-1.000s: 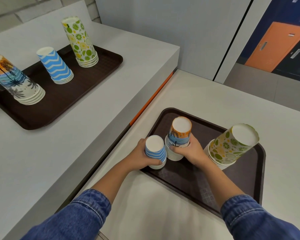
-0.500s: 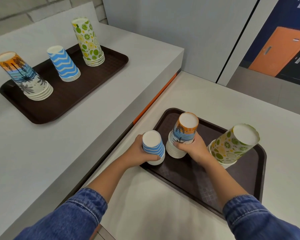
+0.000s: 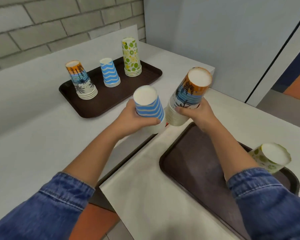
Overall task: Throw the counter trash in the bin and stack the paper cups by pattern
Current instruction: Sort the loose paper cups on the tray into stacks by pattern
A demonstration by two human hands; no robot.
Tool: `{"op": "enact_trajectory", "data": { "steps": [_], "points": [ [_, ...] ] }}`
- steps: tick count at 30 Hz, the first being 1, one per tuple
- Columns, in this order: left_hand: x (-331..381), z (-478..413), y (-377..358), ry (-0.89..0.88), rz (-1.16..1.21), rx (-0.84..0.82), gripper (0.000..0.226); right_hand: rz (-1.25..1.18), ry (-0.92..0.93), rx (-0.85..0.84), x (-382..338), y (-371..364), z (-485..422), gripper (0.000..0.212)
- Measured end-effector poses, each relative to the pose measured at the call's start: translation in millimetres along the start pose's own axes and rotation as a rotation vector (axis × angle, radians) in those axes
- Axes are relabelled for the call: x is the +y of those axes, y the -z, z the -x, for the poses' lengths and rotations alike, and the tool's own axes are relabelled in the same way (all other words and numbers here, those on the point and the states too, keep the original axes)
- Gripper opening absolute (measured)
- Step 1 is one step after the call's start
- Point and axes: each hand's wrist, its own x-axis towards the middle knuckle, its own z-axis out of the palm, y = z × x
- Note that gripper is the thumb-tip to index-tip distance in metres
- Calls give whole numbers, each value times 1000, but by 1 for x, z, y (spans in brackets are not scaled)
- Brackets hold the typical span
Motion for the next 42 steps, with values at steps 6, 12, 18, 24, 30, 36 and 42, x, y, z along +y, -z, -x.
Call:
{"op": "enact_trajectory", "data": {
  "steps": [6,12,18,24,30,36,42],
  "points": [
    [13,-2,79,49,-29,110,44,-68,65,-121,-53,-59,-49,65],
    [27,-13,170,56,-67,173,63,-131,130,-232,-109,-137,-112,69],
    [32,-28,267,76,-120,220,52,-126,164,-313,-162,-227,-175,39],
    [20,-33,345,107,-183,338,72,-77,131,-392,-151,-298,-217,48],
    [2,-32,377,140,-154,360,74,31,24,-469,-106,-320,-223,46],
    [-1,-42,379,128,-145,358,71,54,-24,-538,-82,-322,-217,41],
    [31,-61,368,45,-132,393,47,185,-30,-509,-85,-305,-218,101]
  ]
}}
